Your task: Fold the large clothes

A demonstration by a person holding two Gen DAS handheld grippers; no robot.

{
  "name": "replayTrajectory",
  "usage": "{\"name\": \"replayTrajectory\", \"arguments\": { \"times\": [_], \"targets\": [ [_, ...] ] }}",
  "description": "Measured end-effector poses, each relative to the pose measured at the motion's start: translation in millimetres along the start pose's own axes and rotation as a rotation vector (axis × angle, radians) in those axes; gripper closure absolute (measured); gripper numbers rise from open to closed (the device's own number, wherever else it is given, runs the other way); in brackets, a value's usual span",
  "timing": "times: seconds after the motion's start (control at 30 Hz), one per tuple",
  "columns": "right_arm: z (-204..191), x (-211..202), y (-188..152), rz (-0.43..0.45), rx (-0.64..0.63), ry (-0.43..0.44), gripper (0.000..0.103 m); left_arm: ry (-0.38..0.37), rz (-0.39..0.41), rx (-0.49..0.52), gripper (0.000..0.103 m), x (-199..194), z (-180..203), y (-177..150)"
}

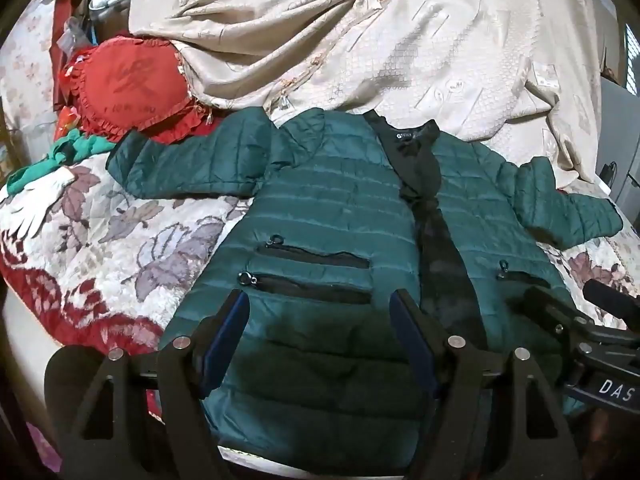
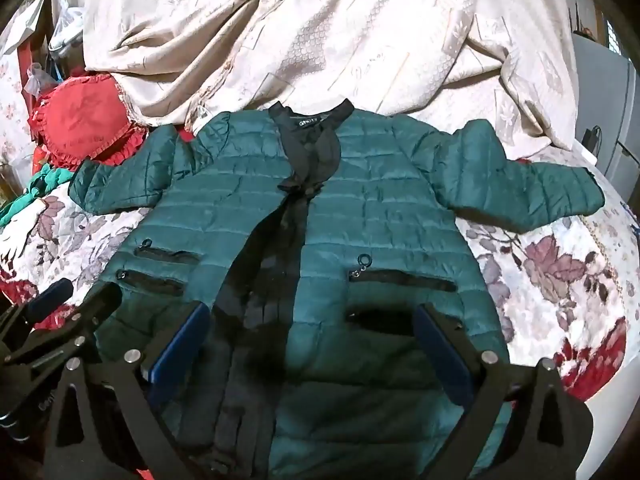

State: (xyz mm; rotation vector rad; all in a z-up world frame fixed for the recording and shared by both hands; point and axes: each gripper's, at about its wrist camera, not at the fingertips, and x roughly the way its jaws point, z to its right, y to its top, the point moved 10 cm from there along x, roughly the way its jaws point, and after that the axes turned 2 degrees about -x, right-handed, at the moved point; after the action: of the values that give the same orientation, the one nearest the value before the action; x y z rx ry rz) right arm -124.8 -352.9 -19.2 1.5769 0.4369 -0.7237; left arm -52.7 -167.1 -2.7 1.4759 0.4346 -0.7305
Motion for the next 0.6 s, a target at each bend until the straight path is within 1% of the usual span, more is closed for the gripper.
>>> {"name": "replayTrajectory", "arguments": {
  "times": [0.13,0.17,0.23,0.27,0.43,0.47,0.6],
  "targets": [
    [8.4,1.4,-9.0,0.005,0.01,0.01,0.0,-0.004,-0.027,0.007,0.047,-4.9,3.7,-5.0],
    [1.8,2.8,-2.0,0.008,0.007,0.005,0.0,-0.012,-0.033,0.015,0.047,-8.7,1.0,-11.5],
    [-9.8,2.5,-2.4,0.008,0.006,0.005,0.0,-0.009,-0.039,0.019,0.047,-9.0,1.7,-13.1],
    [-3.8,1.1,-1.5,-0.004,0.008,0.007,0.0,-0.009,-0.043,0.022,0.047,-10.0,1.6,-15.0],
    [-1.7,3.2,0.6,-0.019,0.008,0.01,0.0,-0.01,-0.046,0.023,0.047,-11.1,-0.5,-17.8],
    [-3.3,2.2,3.5,0.035,-0.003,0.012,0.0,-0.012,-0.049,0.022,0.047,-12.2,-2.7,-19.0],
    [-3.1,1.8,5.0,0.056,0.0,0.006,0.0,-0.017,-0.059,0.017,0.047,-13.6,-7.4,-24.5]
  ]
}}
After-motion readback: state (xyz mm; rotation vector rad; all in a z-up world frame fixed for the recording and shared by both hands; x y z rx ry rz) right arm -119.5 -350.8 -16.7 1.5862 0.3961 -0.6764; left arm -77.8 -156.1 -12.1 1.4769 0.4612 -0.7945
